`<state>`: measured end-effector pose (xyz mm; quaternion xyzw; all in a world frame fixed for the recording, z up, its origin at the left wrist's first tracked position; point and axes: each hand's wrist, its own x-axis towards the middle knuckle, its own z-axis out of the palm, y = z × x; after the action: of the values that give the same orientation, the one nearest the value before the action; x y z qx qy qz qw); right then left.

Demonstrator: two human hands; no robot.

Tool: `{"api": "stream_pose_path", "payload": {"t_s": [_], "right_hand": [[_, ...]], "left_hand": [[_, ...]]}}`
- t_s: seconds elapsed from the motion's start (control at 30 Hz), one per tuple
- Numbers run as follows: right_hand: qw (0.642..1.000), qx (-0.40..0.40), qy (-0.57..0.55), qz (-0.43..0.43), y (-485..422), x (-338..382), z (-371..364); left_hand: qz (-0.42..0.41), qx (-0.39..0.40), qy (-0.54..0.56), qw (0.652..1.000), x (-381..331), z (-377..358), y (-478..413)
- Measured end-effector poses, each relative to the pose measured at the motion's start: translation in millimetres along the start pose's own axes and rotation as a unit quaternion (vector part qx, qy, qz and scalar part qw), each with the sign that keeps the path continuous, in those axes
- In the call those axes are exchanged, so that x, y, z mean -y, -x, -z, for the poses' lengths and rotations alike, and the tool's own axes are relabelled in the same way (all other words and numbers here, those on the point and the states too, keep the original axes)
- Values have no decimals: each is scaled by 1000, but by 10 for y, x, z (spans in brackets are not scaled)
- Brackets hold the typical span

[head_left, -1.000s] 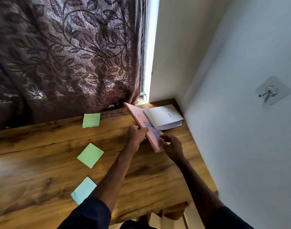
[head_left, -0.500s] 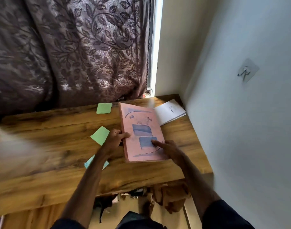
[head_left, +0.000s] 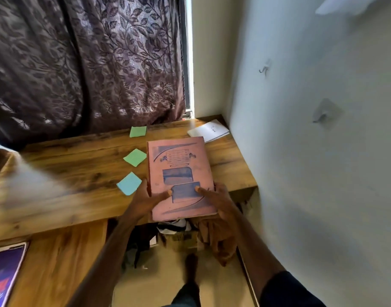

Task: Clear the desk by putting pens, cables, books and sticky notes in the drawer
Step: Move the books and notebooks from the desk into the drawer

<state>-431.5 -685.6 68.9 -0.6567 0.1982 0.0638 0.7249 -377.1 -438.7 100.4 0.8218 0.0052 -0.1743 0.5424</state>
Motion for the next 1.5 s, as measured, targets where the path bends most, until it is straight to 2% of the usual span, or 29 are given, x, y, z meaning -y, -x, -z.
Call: {"api": "stream_pose_path", "payload": {"t_s": [0.33,0.53,0.67,0.97,1.17,1.33,1.5], "right_hand": [[999,8,-50,8,773,-87,-168],[999,-17,-35,-13,1091,-168,-542],[999,-49,-15,-10,1397,-319,-926],[993,-100,-59,-11,2251,-808,-2231],[991,-120,-48,-24,2370,-921,-2840],[994,-101,-28,-40,2236,-937,-3211],[998,-30,19,-48,1916,-1092,-3737]], "left_hand": [[0,-20,69,997,106,137,810],[18,7,86,996,393,454,1062],[14,20,92,995,685,772,1339],[0,62,55,997,1340,1910,2156],[-8,54,27,998,1546,2468,2322],[53,47,11,997,1921,2813,2181],[134,23,-4,991,2408,3207,2145]]}}
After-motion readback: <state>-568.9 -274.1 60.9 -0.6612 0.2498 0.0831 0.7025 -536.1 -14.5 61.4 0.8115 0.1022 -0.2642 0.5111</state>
